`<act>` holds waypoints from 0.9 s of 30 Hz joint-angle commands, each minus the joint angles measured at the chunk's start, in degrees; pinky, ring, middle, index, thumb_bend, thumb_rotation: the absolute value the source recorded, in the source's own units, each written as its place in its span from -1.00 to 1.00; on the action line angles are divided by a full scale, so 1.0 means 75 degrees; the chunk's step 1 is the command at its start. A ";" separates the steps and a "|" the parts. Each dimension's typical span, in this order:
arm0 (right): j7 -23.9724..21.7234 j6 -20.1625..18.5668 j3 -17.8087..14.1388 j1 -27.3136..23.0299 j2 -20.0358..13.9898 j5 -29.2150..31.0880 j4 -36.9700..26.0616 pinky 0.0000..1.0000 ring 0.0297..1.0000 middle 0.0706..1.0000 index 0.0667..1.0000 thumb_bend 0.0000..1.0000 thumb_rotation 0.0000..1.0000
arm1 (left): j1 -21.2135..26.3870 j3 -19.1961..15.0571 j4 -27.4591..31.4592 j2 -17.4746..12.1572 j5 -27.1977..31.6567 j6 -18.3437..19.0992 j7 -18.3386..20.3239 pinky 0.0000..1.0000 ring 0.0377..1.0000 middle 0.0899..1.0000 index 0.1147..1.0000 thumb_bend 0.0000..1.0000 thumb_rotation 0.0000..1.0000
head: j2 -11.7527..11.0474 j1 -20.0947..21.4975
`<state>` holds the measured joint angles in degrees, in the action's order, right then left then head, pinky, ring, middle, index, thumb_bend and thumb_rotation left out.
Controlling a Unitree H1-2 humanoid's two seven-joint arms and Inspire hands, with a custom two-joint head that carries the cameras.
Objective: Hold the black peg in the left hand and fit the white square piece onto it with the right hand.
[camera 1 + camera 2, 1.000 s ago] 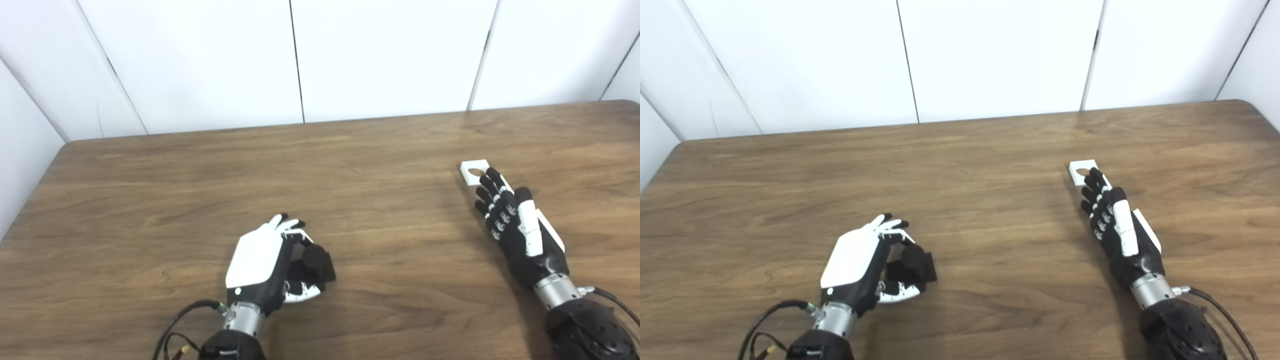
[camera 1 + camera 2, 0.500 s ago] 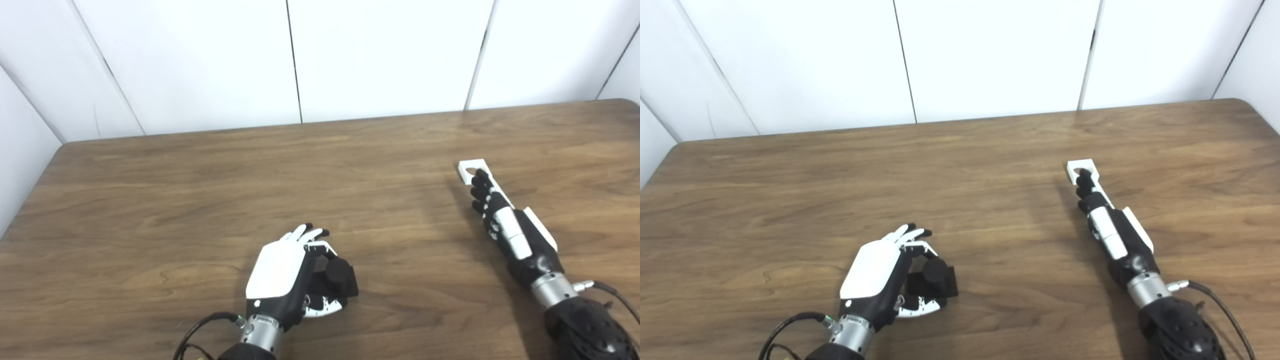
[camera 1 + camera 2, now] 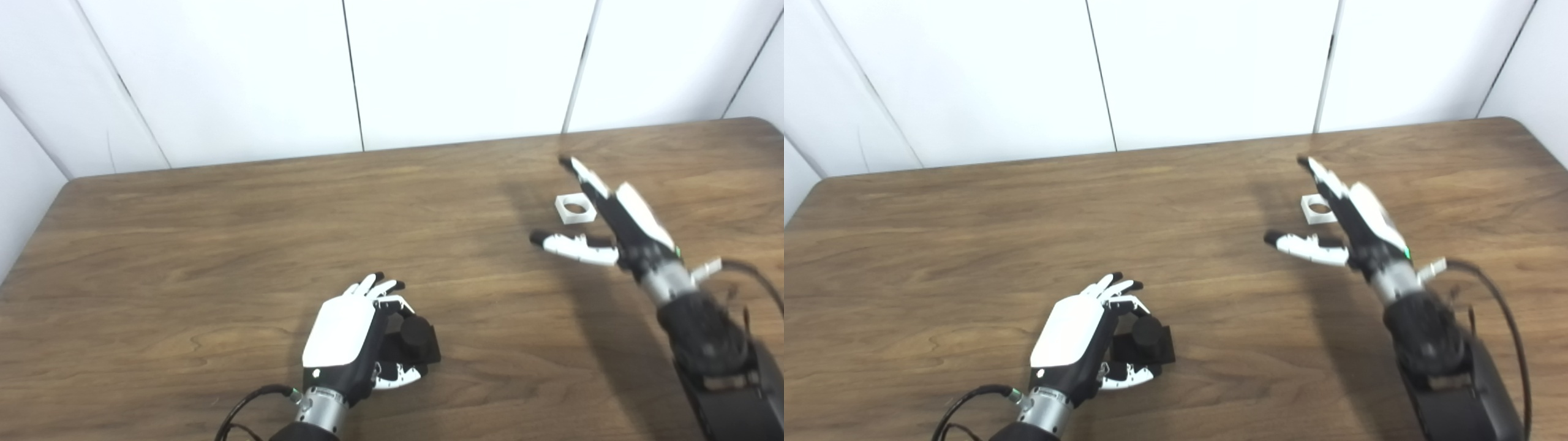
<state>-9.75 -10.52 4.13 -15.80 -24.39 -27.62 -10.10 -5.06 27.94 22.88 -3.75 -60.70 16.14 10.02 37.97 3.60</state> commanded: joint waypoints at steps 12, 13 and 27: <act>-0.0434 0.0259 0.0508 -0.1616 -0.1128 -0.0717 0.1964 1.00 1.00 0.96 0.56 0.77 -0.42 | -0.0140 -0.0031 -0.0298 0.0013 -0.0040 -0.0161 -0.0014 0.85 0.87 0.70 -0.15 0.05 -0.85 | -0.0168 0.0185; -0.0446 0.0280 0.0563 -0.1677 -0.1165 -0.0755 0.2088 1.00 1.00 0.96 0.57 0.78 -0.41 | -0.0146 -0.0040 -0.0303 0.0017 -0.0031 -0.0168 -0.0024 0.85 0.87 0.70 -0.15 0.05 -0.85 | -0.0168 0.0185; -0.0719 0.0220 0.1187 -0.2422 -0.1470 -0.1275 0.3328 1.00 1.00 0.98 0.63 0.83 -0.43 | -0.0227 -0.0096 -0.0294 0.0013 -0.0013 -0.0196 -0.0107 0.84 0.89 0.70 -0.15 0.04 -0.85 | -0.0319 0.0300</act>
<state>-15.64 -9.84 13.26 -30.16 -33.86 -36.68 15.94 -5.40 27.19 21.90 -3.67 -60.37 14.59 8.62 35.51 5.80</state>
